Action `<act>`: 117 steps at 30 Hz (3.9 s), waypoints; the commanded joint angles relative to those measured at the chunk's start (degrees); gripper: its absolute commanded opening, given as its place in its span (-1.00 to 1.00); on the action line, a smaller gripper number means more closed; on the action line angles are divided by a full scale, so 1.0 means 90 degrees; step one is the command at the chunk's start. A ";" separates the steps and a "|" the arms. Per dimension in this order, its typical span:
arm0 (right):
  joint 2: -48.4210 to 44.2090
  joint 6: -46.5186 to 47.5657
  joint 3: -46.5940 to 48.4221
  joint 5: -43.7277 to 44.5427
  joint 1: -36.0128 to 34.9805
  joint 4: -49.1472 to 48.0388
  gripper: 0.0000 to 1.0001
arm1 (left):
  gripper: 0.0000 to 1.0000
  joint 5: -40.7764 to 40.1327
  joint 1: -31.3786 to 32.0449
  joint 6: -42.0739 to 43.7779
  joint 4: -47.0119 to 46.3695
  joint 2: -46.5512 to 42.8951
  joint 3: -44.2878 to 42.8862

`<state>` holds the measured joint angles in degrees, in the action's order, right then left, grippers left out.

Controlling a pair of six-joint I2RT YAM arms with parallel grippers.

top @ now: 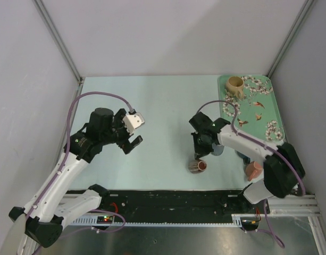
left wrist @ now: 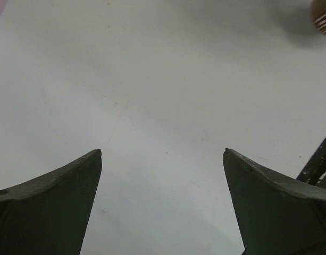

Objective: Turn the mug right side up

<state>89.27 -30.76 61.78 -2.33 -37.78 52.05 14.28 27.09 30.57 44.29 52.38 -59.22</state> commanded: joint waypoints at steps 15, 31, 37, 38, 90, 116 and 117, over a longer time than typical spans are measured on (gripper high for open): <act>-0.3208 0.0392 -0.0439 0.0525 -0.0767 -0.5765 -1.00 | 0.90 0.4153 -0.0146 -0.2376 -0.0100 0.0838 -0.1217; -0.3736 0.0952 -0.0157 0.0947 -0.1608 -0.7208 -1.00 | 0.60 0.4676 -0.0179 -0.2359 -0.0410 0.1659 -0.2804; -0.3646 0.1030 -0.0073 0.0878 -0.1764 -0.7376 -1.00 | 0.53 0.4652 -0.0101 -0.2226 -0.0409 0.1624 -0.2670; -0.3619 0.1038 -0.0070 0.0832 -0.1801 -0.7444 -1.00 | 0.53 0.4618 -0.0086 -0.2177 -0.0409 0.1657 -0.2694; -0.1938 0.5425 0.0958 -0.1962 -0.1875 -0.5006 0.64 | -0.99 0.0285 0.1448 0.6059 0.3416 0.1541 -0.2761; -0.1270 0.5213 0.0958 -0.1974 -0.1997 -0.5820 -0.99 | -0.99 0.0655 0.1452 0.5022 0.3524 0.1756 -0.3186; -0.1274 0.5199 0.0958 -0.1971 -0.2000 -0.5694 -1.00 | -1.00 0.0613 0.1452 0.4983 0.3520 0.1767 -0.3186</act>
<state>78.37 19.81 68.36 -19.86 -56.05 5.78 18.11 39.09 71.46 77.12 68.31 -85.76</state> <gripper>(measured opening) 0.101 0.078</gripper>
